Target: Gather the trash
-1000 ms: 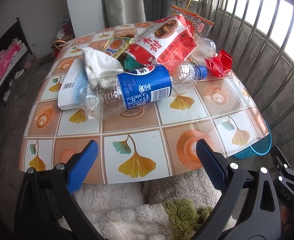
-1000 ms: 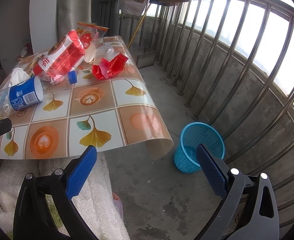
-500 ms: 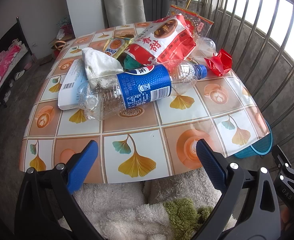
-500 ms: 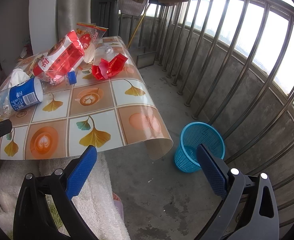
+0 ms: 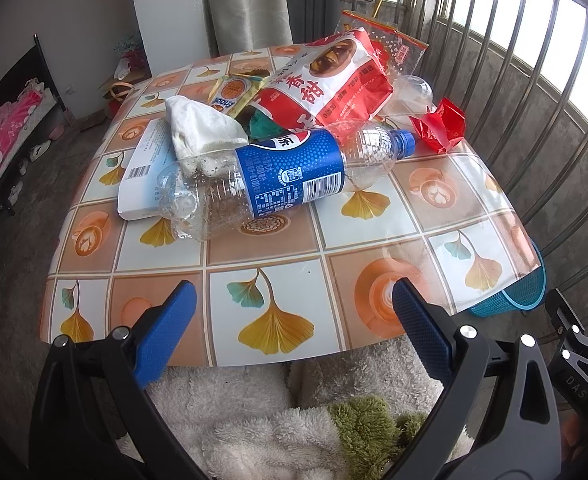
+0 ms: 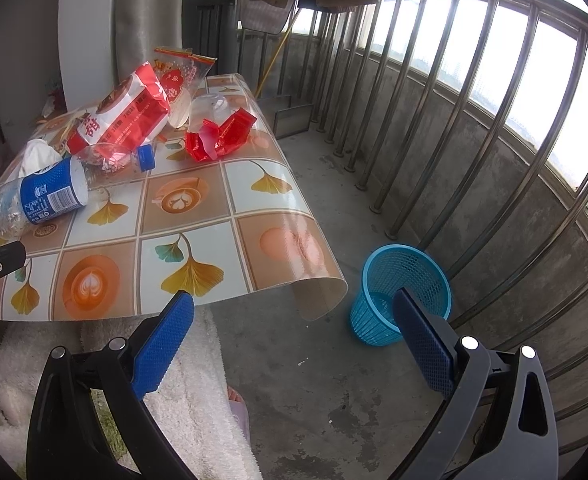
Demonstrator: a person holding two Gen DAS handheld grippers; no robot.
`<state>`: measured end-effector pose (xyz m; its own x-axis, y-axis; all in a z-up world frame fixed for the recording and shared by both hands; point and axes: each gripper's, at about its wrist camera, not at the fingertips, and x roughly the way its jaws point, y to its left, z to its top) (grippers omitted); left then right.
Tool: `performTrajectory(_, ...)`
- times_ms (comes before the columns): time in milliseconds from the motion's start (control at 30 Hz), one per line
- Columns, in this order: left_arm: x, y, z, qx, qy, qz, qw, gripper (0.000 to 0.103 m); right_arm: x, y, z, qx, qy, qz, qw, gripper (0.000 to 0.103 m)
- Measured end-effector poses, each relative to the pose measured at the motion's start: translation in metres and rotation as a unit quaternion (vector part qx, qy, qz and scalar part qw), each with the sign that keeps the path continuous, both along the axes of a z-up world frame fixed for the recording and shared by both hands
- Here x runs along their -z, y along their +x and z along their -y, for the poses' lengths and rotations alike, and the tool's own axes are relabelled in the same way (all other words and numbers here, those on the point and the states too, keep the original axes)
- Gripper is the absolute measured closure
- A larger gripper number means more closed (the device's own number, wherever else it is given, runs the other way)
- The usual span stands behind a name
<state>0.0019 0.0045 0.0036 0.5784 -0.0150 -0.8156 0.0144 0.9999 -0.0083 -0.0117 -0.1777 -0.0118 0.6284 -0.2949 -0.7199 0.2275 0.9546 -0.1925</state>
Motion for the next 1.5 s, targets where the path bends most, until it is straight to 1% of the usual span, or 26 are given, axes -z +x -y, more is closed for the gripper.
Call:
performTrajectory(667, 0.005, 0.0, -0.004, 0.001, 0.001, -0.002, 1.0, 0.009, 0.0, 0.0, -0.001, 0.001, 0.004, 0.003, 1.0, 0.006)
performTrajectory(1100, 0.004, 0.003, -0.004, 0.001, 0.0, 0.002, 1.0, 0.009, 0.001, 0.009, -0.003, -0.002, 0.013, 0.003, 1.0, 0.006)
performTrajectory(1267, -0.001, 0.01, -0.017, -0.005, 0.0, 0.016, 0.9999, 0.009, 0.002, 0.018, -0.007, -0.01, 0.027, 0.001, 1.0, 0.006)
performTrajectory(1500, -0.016, 0.033, -0.063, -0.043, -0.014, 0.041, 0.9981, 0.009, 0.002, 0.04, -0.016, -0.03, 0.055, -0.005, 0.998, 0.006)
